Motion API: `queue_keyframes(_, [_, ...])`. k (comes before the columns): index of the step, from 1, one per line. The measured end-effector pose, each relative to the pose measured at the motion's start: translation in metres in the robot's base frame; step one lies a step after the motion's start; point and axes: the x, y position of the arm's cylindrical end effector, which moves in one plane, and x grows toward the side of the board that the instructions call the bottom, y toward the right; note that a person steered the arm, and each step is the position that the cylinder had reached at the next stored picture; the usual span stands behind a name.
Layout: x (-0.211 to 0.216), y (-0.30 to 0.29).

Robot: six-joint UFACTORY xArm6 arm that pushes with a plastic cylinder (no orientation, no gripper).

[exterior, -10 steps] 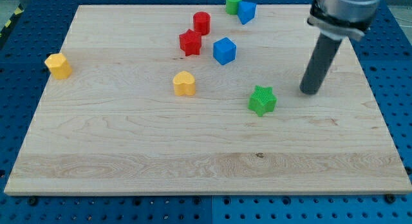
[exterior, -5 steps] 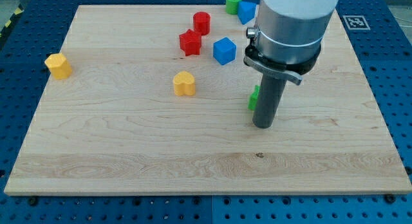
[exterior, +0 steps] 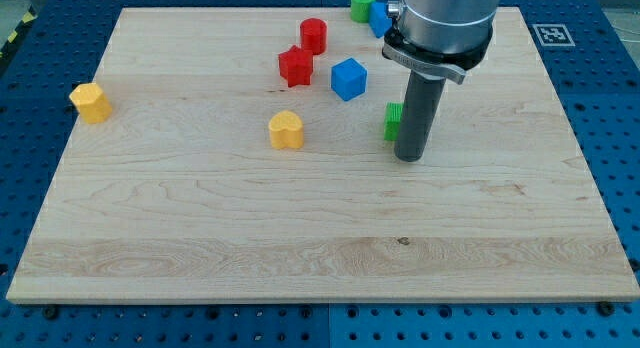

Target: Place the green star right to the blue cube

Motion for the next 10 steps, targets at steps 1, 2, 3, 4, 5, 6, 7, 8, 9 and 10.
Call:
queue_keyframes(1, [-0.013, -0.001])
queue_keyframes(2, [-0.026, -0.001])
queue_keyframes(3, [-0.041, -0.001])
queue_keyframes(4, [-0.053, -0.001])
queue_keyframes(5, [-0.053, -0.001])
queue_keyframes(6, [-0.055, -0.002])
queue_keyframes(7, [-0.061, -0.007])
queue_keyframes(8, [-0.063, -0.010])
queue_keyframes(9, [-0.063, -0.010])
queue_keyframes(10, [-0.064, -0.016])
